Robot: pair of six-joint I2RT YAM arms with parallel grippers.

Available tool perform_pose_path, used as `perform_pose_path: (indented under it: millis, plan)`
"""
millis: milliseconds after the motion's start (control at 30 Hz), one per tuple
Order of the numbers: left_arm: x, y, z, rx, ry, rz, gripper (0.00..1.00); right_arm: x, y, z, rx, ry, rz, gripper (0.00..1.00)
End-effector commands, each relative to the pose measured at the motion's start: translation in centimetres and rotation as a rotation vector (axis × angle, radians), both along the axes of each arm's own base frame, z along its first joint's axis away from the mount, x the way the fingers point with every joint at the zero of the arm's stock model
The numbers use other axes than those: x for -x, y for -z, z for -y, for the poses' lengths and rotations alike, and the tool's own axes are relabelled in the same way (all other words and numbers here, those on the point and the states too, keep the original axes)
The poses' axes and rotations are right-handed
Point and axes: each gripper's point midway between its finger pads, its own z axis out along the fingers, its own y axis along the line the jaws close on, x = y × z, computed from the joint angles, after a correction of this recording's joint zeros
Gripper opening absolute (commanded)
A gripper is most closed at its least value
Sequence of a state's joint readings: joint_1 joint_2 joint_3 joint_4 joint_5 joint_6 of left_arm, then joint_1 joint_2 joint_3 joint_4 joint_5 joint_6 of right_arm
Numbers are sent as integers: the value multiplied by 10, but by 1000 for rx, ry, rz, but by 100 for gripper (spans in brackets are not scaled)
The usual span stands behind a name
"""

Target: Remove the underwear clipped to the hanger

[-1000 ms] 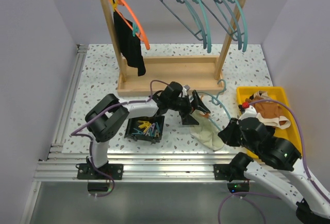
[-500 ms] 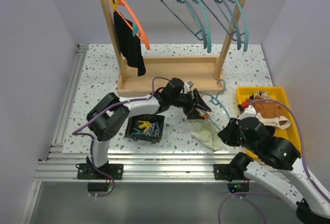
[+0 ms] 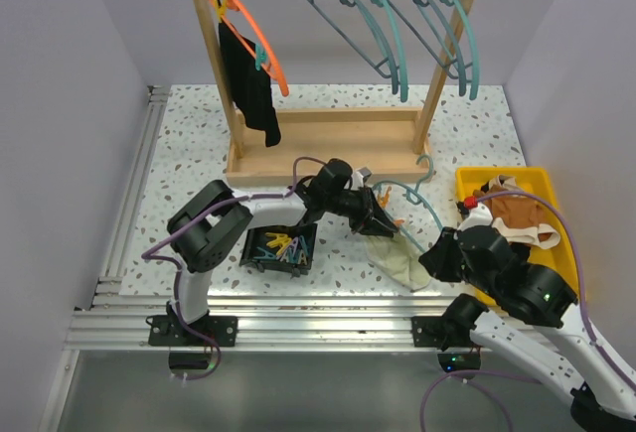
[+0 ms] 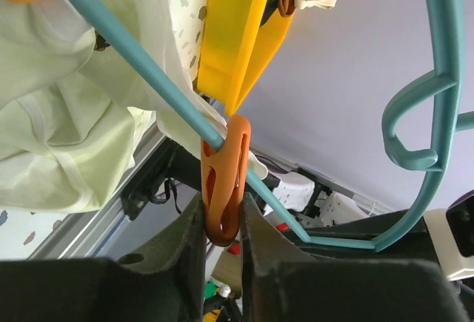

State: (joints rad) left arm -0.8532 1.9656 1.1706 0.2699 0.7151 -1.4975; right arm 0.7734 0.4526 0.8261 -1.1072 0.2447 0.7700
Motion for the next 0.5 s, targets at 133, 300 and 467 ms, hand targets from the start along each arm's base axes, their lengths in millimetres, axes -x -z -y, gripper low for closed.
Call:
perform_pose_path:
  millis: [133, 300, 467]
  plan:
    - [11, -20, -4, 80, 30, 44, 0, -11, -7, -4, -15, 23, 41, 0]
    - [13, -43, -8, 135, 17, 87, 0, -10, -3, -3, -7, 27, 31, 0]
    - [22, -80, -22, 183, 22, 188, 0, -9, 3, 3, 14, 51, 18, 0]
